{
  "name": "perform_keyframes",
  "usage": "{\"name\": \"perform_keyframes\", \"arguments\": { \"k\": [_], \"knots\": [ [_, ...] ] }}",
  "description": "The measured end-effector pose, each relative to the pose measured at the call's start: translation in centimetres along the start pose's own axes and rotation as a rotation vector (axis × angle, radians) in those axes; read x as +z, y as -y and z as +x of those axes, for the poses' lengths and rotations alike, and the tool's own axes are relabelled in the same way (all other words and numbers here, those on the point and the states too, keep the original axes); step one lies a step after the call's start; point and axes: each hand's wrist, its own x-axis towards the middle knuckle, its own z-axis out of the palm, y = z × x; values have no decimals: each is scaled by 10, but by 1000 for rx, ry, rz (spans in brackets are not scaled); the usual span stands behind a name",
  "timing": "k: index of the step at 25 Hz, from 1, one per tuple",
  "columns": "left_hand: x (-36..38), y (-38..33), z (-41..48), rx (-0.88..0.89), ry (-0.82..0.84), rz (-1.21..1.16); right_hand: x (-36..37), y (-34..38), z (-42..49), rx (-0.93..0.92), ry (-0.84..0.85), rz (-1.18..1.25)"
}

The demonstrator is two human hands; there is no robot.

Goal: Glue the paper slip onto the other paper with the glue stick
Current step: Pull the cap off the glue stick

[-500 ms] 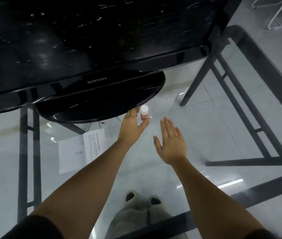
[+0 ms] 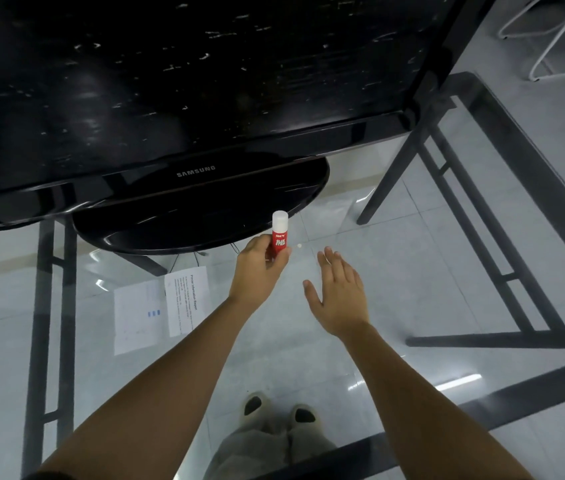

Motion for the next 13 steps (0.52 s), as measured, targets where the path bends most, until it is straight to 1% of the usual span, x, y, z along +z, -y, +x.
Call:
{"name": "perform_keyframes", "arguments": {
  "k": [1, 3, 5, 7, 8, 10, 13],
  "knots": [
    [-4, 0, -3, 15, 11, 1, -9, 0, 7, 11, -24, 87],
    [-11, -2, -9, 24, 48, 7, -29, 4, 20, 78, -48, 369],
    [-15, -5, -17, 18, 97, -1, -48, 13, 28, 145, -31, 681],
    [-16, -10, -24, 44, 135, 31, -60, 23, 31, 154, 19, 874],
    [-17, -13, -26, 63, 147, 54, -64, 28, 32, 132, 41, 926],
    [-17, -17, -30, 98, 152, 97, -68, 34, 34, 78, 30, 964],
    [-18, -18, -32, 121, 137, 123, -71, 37, 37, 73, 15, 1001]
  ]
}}
